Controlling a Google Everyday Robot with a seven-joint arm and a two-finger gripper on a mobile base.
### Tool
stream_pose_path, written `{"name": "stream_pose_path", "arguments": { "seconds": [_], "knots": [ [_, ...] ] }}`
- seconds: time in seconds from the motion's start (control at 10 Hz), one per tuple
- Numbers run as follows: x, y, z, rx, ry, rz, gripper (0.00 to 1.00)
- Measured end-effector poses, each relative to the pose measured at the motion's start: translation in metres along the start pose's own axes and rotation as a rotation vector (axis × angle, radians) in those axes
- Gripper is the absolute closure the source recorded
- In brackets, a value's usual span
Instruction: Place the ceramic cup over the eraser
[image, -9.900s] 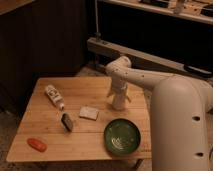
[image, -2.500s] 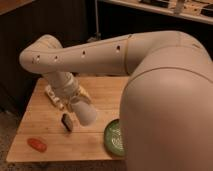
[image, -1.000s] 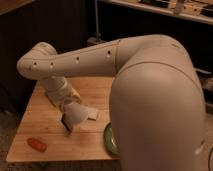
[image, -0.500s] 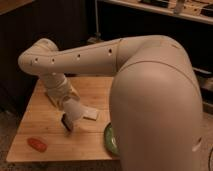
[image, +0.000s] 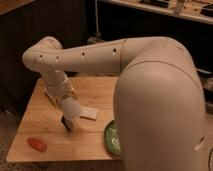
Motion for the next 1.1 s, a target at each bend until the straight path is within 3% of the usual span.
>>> {"name": "stream_pose_path", "arguments": {
  "seconds": [0.8, 1.0, 1.1],
  "knots": [
    [0.012, -0.018, 0.011, 0.106, 0.035, -0.035, 0.95],
    [0.014, -0.020, 0.015, 0.114, 0.039, -0.037, 0.95],
    [0.011, -0.019, 0.018, 0.097, 0.036, -0.035, 0.95]
  ]
}}
